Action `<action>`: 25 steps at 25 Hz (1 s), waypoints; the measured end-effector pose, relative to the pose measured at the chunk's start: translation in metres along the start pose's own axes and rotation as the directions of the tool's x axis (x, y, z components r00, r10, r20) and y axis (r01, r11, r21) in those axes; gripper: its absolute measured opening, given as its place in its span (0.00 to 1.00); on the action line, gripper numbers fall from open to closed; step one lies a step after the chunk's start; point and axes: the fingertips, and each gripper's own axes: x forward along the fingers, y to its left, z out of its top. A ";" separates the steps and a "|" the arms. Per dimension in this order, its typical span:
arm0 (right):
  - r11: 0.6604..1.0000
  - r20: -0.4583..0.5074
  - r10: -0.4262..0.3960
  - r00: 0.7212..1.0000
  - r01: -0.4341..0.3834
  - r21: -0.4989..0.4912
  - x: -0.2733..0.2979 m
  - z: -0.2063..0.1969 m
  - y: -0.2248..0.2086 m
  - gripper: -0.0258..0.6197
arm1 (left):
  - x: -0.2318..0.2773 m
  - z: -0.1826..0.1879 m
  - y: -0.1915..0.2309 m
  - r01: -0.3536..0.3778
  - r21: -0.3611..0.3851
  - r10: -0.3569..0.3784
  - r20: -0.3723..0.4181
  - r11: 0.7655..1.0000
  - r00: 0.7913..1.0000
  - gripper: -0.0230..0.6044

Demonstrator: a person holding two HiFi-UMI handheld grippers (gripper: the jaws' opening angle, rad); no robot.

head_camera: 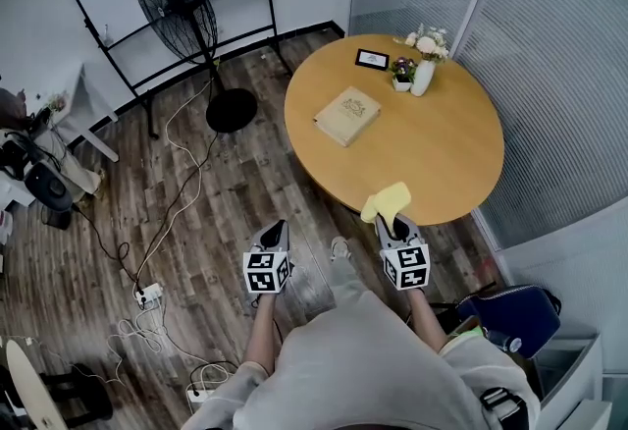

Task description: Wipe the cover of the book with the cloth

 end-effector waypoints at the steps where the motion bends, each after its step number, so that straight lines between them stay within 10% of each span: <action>1: 1.000 -0.002 0.004 1.000 -0.004 -0.003 0.007 0.003 -0.005 0.14 | 0.007 0.005 0.001 -0.001 -0.001 0.001 0.002 1.000 1.000 0.05; 25: 0.994 0.001 0.096 0.995 -0.096 -0.041 0.202 0.093 -0.123 0.14 | 0.196 0.105 0.053 -0.052 -0.046 0.051 -0.014 0.998 0.999 0.05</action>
